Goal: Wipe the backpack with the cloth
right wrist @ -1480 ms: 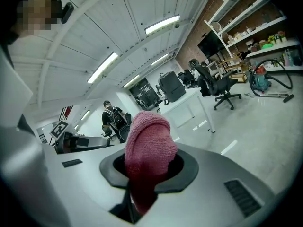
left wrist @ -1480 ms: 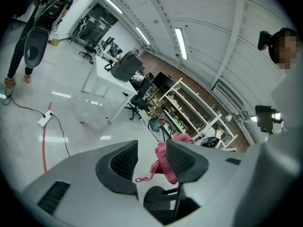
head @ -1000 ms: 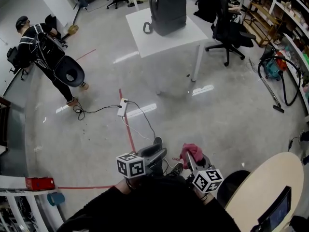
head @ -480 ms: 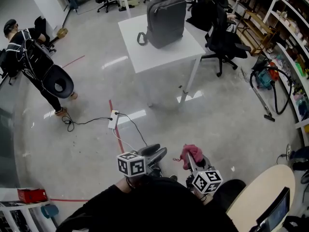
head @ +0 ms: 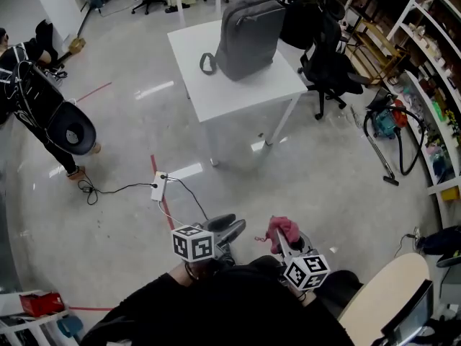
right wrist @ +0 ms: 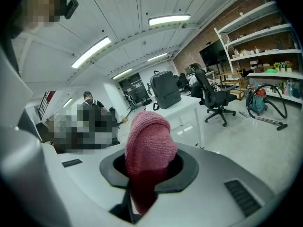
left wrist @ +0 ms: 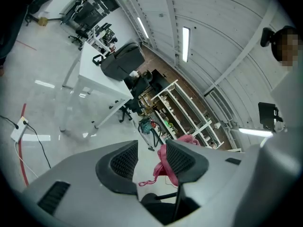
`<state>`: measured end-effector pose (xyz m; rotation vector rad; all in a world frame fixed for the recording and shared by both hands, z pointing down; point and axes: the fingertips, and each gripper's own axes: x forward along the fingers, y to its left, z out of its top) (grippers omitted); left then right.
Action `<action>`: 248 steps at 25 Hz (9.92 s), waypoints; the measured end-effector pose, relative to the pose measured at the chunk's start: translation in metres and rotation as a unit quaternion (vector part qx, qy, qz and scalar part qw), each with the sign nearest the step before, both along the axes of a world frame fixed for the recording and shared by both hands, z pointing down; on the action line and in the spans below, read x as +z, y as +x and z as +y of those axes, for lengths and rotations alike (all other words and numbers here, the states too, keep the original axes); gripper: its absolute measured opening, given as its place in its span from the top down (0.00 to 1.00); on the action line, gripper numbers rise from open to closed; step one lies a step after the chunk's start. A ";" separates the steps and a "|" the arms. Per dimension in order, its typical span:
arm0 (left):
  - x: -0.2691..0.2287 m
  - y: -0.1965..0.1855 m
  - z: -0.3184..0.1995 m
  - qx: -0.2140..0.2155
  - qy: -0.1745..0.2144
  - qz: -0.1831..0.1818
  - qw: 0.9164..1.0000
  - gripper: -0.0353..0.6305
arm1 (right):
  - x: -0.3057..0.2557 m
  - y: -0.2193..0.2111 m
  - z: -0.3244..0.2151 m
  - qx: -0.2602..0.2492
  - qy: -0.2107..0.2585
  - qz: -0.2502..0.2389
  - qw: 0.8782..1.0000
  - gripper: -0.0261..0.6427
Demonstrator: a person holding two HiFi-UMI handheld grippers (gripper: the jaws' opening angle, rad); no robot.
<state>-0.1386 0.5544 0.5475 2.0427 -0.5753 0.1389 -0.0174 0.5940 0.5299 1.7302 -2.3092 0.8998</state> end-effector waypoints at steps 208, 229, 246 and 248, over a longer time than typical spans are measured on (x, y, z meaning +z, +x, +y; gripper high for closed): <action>-0.134 0.132 -0.714 -0.305 0.252 -0.180 0.901 0.56 | -0.074 0.223 -0.982 -0.246 0.078 -0.236 0.937 0.82; -0.118 0.137 -0.709 -0.406 0.201 -0.174 0.874 0.56 | -0.149 0.208 -0.945 -0.413 0.195 -0.214 0.864 0.83; -0.118 0.132 -0.723 -0.405 0.195 -0.166 0.878 0.56 | 0.057 0.248 -0.972 -0.221 -0.031 -0.210 0.952 0.83; -0.118 0.132 -0.722 -0.408 0.196 -0.166 0.876 0.56 | 0.011 0.250 -0.977 -0.218 0.013 -0.254 0.942 0.83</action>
